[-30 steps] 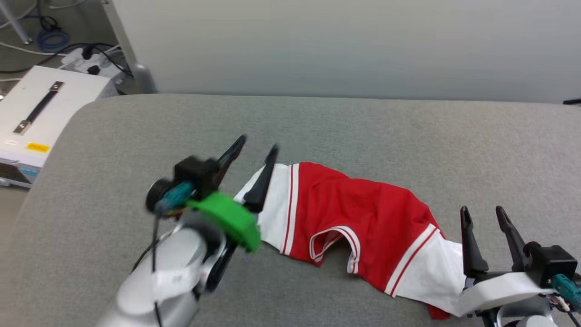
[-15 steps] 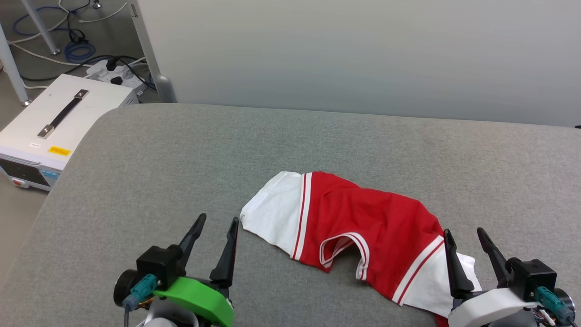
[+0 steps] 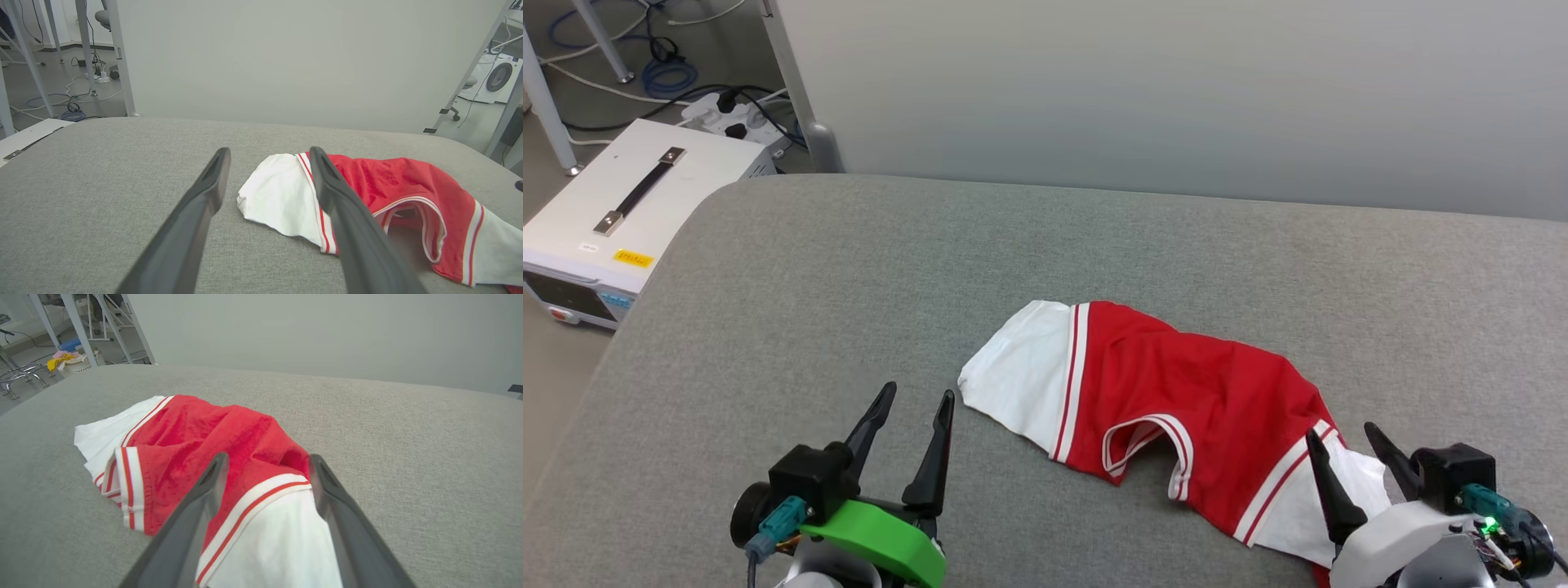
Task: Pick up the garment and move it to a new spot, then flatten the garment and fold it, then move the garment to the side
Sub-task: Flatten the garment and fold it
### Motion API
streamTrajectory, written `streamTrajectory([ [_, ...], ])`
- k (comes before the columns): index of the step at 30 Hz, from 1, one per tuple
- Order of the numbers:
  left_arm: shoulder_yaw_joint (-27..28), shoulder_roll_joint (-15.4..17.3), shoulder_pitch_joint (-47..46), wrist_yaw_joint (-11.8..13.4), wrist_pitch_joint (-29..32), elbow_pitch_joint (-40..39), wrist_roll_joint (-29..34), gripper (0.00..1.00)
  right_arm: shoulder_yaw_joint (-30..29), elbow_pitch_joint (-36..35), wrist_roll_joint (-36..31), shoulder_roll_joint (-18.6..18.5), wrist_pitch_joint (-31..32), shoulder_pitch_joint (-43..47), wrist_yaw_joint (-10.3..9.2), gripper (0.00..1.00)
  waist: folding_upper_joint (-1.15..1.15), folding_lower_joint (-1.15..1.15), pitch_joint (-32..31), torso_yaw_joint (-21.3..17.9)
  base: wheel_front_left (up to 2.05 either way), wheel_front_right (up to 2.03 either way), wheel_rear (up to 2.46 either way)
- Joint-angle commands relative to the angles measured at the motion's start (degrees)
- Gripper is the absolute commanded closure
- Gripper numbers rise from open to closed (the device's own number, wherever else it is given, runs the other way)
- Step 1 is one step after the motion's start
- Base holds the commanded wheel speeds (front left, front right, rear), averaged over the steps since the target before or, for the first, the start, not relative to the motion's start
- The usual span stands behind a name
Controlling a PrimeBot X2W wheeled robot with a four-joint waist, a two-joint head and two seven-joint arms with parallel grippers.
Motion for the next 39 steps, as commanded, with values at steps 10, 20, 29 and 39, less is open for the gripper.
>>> streamTrajectory([
  [10,1.88,-2.71,-1.62,-1.83,-0.32,1.08,2.72,0.0,-0.99,-7.11,3.98,-4.01,33.35,0.38,-0.04,0.0,0.0,0.0,4.3,3.51,0.0,0.0,0.0],
  [20,2.73,-4.57,-3.55,-2.64,-0.32,2.12,4.12,0.0,-0.5,-2.37,1.94,-4.6,42.19,0.48,-0.04,0.0,0.0,0.0,8.26,7.9,0.0,0.0,0.0],
  [29,3.14,-5.39,-3.49,-2.78,-0.33,3.12,4.44,0.0,0.83,0.58,2.26,-10.51,40.13,-1.34,-0.04,1.0,0.0,0.0,7.72,8.57,0.0,0.0,0.0],
  [39,2.22,-5.86,-4.15,-2.8,-0.33,3.35,3.94,0.0,6.8,2.25,2.96,-31.25,37.28,-14.33,-0.04,1.0,0.0,0.0,7.7,9.04,0.0,0.0,0.0],
])
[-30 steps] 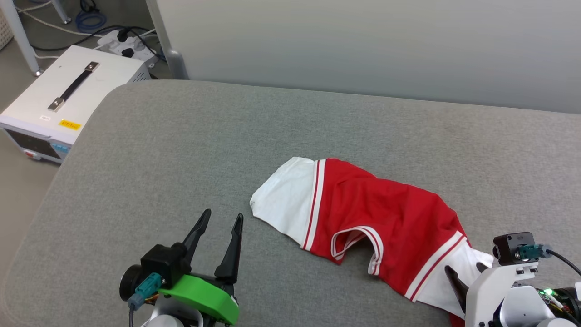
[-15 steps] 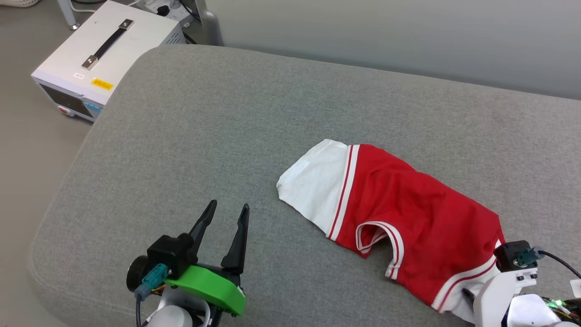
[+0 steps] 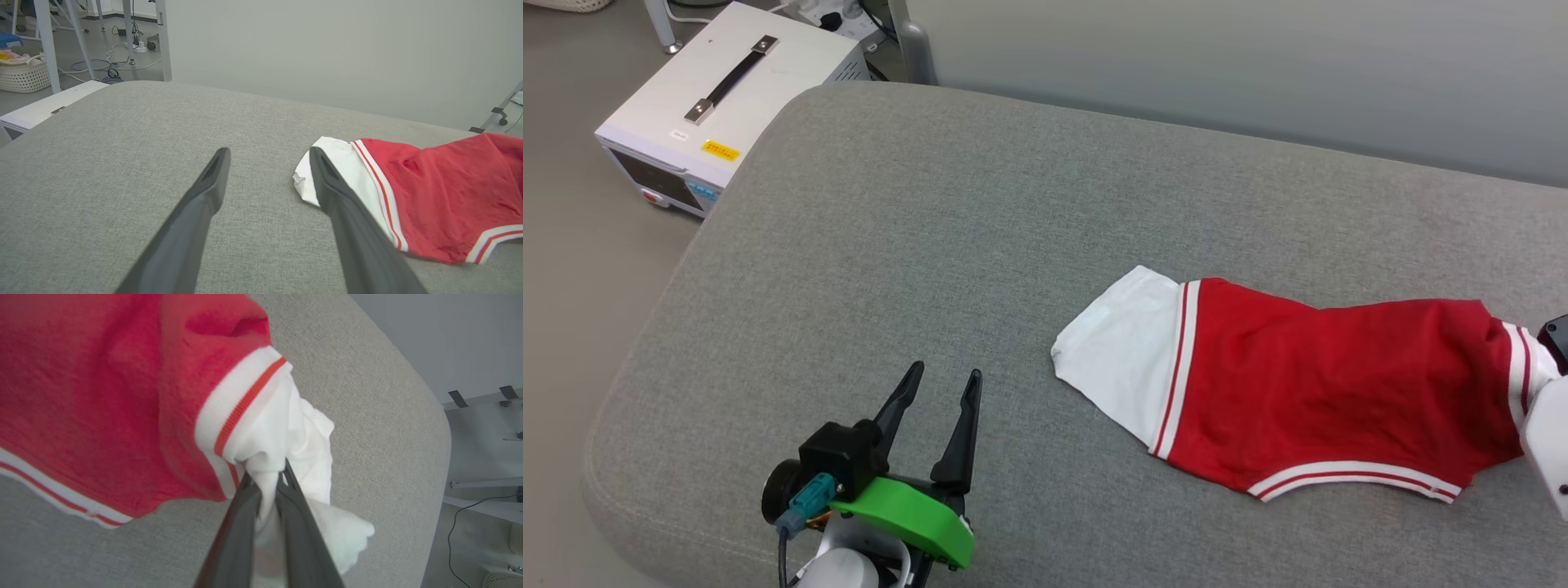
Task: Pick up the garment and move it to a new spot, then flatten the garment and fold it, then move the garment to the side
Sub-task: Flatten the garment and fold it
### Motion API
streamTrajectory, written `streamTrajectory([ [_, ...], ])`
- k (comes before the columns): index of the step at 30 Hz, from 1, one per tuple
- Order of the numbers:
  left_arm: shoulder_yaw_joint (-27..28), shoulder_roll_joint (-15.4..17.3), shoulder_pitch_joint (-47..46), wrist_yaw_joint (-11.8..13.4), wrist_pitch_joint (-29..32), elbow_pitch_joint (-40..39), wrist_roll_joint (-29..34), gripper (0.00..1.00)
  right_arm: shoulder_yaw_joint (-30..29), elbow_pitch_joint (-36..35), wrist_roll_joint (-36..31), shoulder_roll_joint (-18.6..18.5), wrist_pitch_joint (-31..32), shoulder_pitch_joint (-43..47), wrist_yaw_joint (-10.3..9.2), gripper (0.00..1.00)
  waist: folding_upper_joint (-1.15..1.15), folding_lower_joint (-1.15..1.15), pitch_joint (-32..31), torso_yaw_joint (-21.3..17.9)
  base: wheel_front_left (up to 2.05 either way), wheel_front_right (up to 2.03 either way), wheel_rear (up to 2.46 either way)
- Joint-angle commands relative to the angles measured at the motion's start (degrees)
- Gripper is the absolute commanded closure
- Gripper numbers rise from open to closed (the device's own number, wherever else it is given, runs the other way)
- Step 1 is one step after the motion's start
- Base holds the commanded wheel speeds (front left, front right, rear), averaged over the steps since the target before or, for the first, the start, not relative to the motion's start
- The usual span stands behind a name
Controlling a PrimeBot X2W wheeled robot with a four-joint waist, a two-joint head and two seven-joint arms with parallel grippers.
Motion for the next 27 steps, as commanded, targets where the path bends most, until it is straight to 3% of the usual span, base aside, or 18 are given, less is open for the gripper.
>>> streamTrajectory([
  [1,-0.14,-0.35,-1.29,-0.16,-0.33,-0.02,-0.02,0.0,1.72,1.37,0.38,-1.7,-1.37,-1.8,-0.1,1.0,0.0,0.0,0.47,0.26,0.0,0.0,0.0],
  [5,-0.43,-0.49,-1.75,-0.16,-0.33,0.17,-0.15,0.0,6.25,7.24,1.21,-4.61,-4.67,-4.94,-0.1,1.0,0.0,0.0,1.22,0.57,0.0,0.0,0.0],
  [7,-0.58,-0.51,-1.98,-0.16,-0.33,0.32,-0.19,0.0,7.83,10.68,1.05,-5.09,-7.34,-6.51,-0.1,0.0,0.0,0.0,1.48,0.58,0.0,0.0,0.0],
  [16,-0.4,0.35,-1.25,-0.16,-0.33,1.38,-0.23,0.0,7.94,20.89,2.34,0.07,-18.31,-9.75,-0.1,0.0,0.0,0.0,-0.93,-1.74,0.0,0.0,0.0],
  [22,0.15,0.8,-0.27,-0.16,-0.33,1.25,-0.54,0.0,3.27,19.7,4.1,3.86,-26.55,-8.06,-0.1,0.0,0.0,0.0,-3.63,-4.36,0.0,0.0,0.0],
  [27,0.56,0.77,0.72,-0.16,-0.33,0.83,-1.01,0.0,-1.96,14.47,4.97,8.37,-32.56,-3.9,-0.1,0.0,0.0,0.0,-5.12,-6.47,0.0,0.0,0.0],
])
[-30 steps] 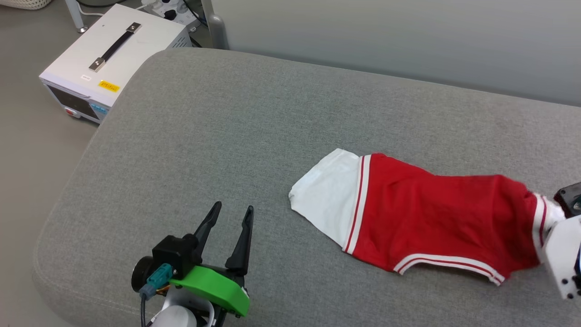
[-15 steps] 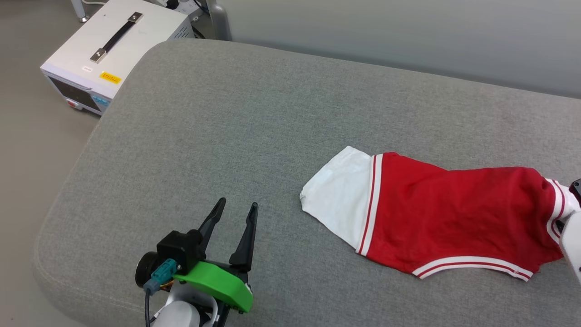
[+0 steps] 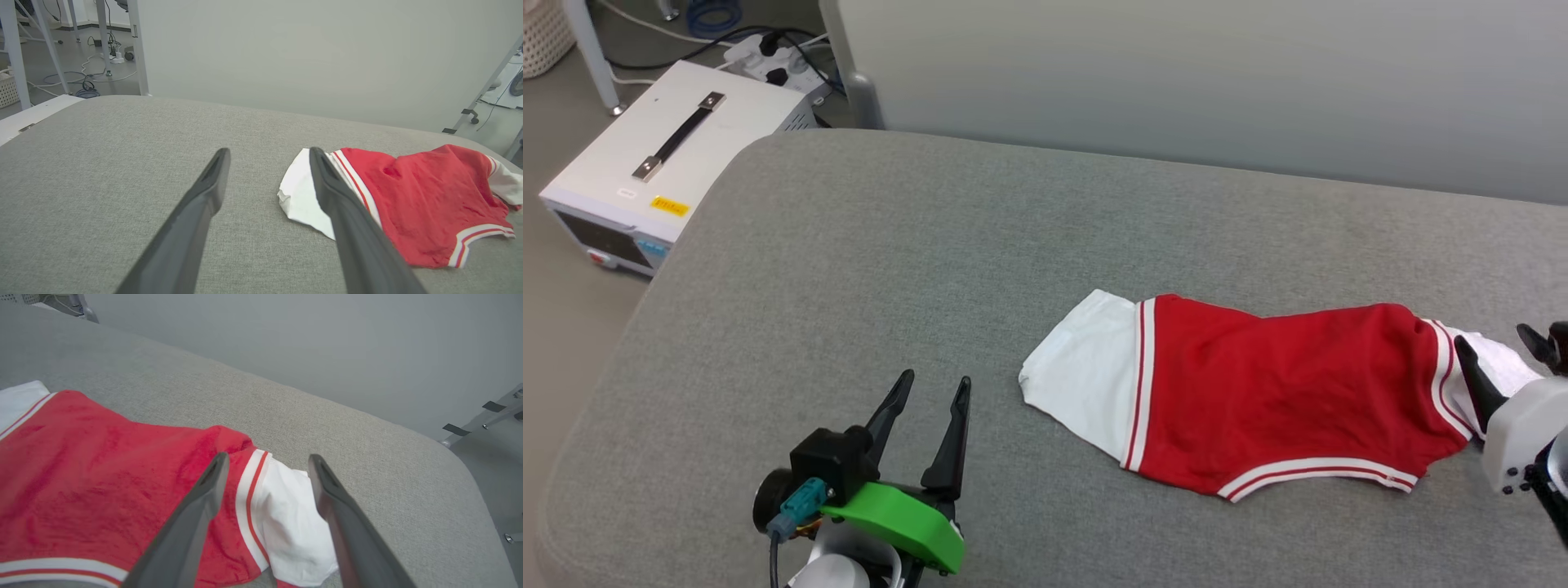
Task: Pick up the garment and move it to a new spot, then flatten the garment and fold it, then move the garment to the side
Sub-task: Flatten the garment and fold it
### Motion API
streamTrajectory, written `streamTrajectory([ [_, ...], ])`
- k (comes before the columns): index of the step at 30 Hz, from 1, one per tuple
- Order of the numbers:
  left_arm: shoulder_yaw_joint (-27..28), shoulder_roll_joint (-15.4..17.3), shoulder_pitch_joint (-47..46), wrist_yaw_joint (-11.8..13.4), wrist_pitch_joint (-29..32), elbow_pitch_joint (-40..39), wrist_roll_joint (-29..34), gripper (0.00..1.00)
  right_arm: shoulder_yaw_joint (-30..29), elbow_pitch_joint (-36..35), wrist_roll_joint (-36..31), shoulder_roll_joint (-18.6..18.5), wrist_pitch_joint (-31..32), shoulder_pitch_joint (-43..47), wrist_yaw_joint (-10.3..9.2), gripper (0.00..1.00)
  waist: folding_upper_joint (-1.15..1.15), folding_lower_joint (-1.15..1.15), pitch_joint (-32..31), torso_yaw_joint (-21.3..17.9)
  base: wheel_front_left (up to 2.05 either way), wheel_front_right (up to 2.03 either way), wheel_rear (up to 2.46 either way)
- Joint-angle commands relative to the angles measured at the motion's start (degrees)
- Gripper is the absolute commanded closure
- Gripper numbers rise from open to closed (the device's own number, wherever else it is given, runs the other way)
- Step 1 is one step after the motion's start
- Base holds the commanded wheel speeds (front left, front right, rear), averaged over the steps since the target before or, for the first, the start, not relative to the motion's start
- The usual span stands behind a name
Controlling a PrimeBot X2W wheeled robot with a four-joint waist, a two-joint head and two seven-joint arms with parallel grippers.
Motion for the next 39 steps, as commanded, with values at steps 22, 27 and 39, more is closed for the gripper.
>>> streamTrajectory([
  [22,1.06,-0.82,1.55,-0.16,-0.33,-2.91,-1.41,0.0,-11.22,-17.35,-1.25,16.92,-7.62,18.33,-0.05,0.0,0.0,0.0,-0.48,-5.22,0.0,0.0,0.0],
  [27,0.44,-0.83,0.64,-0.16,-0.33,-2.83,-1.25,0.0,-10.09,-17.26,-1.25,15.34,2.32,17.06,-0.05,0.0,0.0,0.0,0.91,-3.7,0.0,0.0,0.0],
  [39,-0.95,-1.19,-1.04,-0.16,-0.33,-1.58,-1.41,0.0,-8.46,-14.8,-1.2,11.96,28.35,11.11,-0.05,0.0,0.0,0.0,4.28,0.59,0.0,0.0,0.0],
])
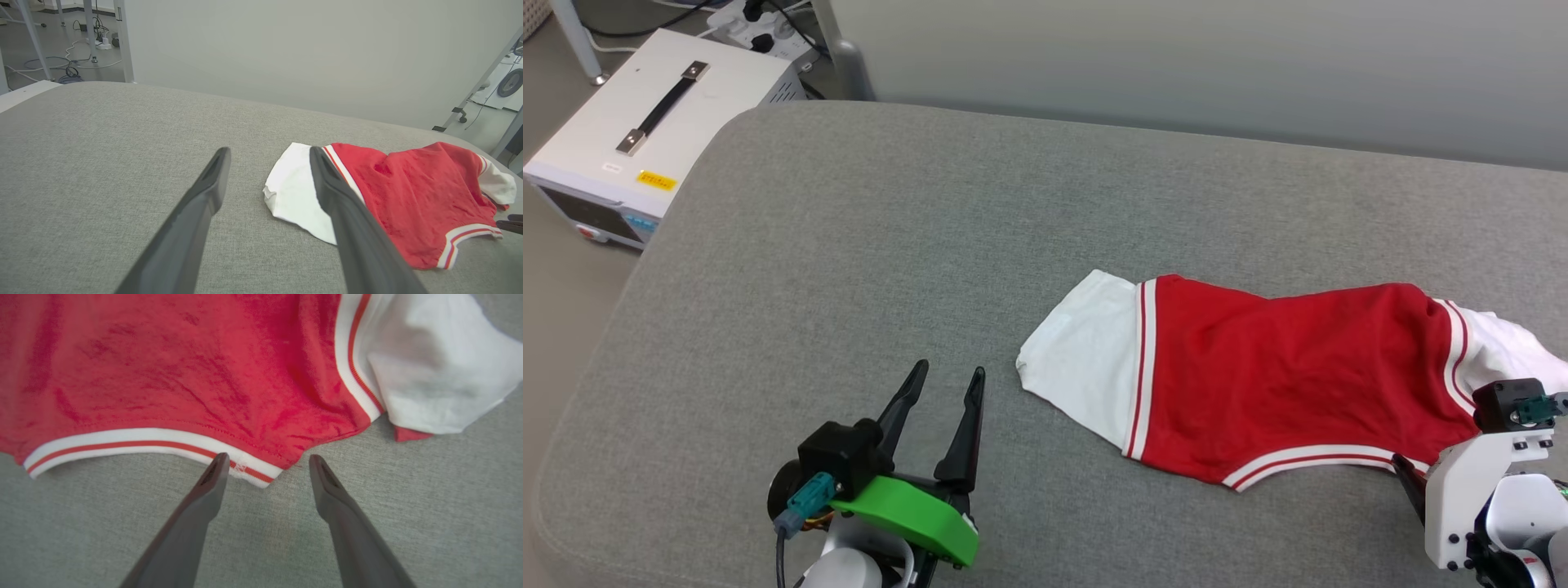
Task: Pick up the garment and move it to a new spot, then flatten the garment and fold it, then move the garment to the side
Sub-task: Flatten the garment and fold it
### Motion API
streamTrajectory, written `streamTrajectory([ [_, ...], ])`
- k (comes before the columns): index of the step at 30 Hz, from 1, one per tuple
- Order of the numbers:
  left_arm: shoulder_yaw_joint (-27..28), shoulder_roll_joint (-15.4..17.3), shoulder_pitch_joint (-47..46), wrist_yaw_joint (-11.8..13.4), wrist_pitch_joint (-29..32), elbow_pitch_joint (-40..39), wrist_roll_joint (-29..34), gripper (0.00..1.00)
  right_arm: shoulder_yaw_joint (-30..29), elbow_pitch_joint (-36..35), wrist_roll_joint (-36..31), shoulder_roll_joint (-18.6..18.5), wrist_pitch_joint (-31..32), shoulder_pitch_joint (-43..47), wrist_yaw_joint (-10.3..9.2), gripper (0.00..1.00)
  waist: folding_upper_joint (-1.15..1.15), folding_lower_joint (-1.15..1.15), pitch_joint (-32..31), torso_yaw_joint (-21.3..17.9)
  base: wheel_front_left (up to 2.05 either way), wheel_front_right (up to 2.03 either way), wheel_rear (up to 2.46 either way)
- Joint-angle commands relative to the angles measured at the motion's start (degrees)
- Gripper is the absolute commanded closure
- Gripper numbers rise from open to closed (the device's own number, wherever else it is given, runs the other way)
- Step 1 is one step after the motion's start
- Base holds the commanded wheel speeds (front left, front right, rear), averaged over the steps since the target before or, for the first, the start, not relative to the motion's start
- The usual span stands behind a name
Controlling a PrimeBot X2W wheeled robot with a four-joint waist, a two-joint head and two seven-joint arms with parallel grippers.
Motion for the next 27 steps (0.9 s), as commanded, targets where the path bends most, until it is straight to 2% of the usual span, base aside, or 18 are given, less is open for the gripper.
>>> streamTrajectory([
  [1,-0.06,-0.23,-1.09,-0.16,-0.33,0.06,-0.02,0.0,-0.22,0.66,-0.46,-0.44,1.64,-1.15,-0.04,0.0,0.0,0.0,1.35,1.55,0.0,0.0,0.0],
  [11,-0.19,-0.63,-1.95,-0.16,-0.33,0.33,0.04,0.0,-0.1,4.14,-0.61,-0.78,7.1,-2.42,-0.04,0.0,0.0,0.0,3.44,3.75,0.0,0.0,0.0],
  [12,-0.22,-0.67,-2.01,-0.16,-0.33,0.36,0.04,0.0,0.03,4.53,-0.17,-0.75,7.25,-2.33,-0.04,0.16,0.0,0.0,3.52,3.85,0.0,0.0,0.0],
  [13,-0.26,-0.72,-2.09,-0.16,-0.33,0.4,0.07,0.0,0.21,4.77,0.3,-0.85,6.92,-2.23,-0.04,1.0,0.0,0.0,3.62,3.97,0.0,0.0,0.0],
  [19,0.52,-0.94,-1.61,-0.16,-0.33,0.98,0.19,0.0,-0.13,3.46,1.57,-1.56,5.01,-0.59,-0.04,1.0,0.0,0.0,2.21,3.54,0.0,0.0,0.0],
  [23,0.85,-1.03,-0.49,-0.16,-0.33,1.61,0.26,0.0,-1.61,-1.48,1.71,-1.46,5.24,1.16,-0.04,1.0,0.0,0.0,-0.01,2.25,0.0,0.0,0.0],
  [27,1.05,-1.13,0.45,-0.16,-0.33,1.9,0.29,0.0,-2.96,-8.34,1.06,-1.19,8.65,4.78,-0.04,1.0,0.0,0.0,-2.38,0.99,0.0,0.0,0.0],
])
